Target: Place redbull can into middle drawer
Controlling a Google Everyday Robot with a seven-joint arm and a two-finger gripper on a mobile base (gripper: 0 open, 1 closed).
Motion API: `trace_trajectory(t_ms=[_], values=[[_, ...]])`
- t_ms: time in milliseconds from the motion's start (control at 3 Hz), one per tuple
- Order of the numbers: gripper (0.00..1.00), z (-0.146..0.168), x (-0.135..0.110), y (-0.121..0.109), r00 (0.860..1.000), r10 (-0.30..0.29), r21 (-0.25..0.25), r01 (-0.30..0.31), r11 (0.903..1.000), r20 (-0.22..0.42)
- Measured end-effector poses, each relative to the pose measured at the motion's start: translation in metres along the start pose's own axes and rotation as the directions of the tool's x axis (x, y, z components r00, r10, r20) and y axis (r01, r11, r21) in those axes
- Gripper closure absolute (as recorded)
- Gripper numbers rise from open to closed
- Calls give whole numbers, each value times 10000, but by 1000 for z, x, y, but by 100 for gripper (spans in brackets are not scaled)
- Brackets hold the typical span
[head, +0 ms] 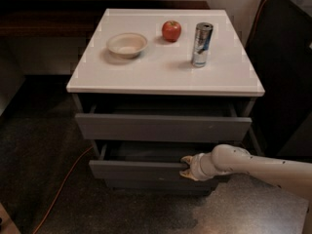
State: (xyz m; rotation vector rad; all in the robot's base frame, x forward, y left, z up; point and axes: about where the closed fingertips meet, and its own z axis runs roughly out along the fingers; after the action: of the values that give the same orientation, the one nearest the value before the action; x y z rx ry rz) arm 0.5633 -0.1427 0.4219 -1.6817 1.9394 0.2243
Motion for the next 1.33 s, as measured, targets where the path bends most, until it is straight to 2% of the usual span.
trace_trajectory(t_ms=[333,667,1000,1333], values=[[100,-4,-2,-1,10000,1,-1,-1,10000,0],[100,-9,-10,31,9994,269,-432,-259,9987,213],[100,-9,-10,31,9994,269,-432,-259,9987,213],[100,-13,-22,68,9975,488,-958,-437,9944,517]])
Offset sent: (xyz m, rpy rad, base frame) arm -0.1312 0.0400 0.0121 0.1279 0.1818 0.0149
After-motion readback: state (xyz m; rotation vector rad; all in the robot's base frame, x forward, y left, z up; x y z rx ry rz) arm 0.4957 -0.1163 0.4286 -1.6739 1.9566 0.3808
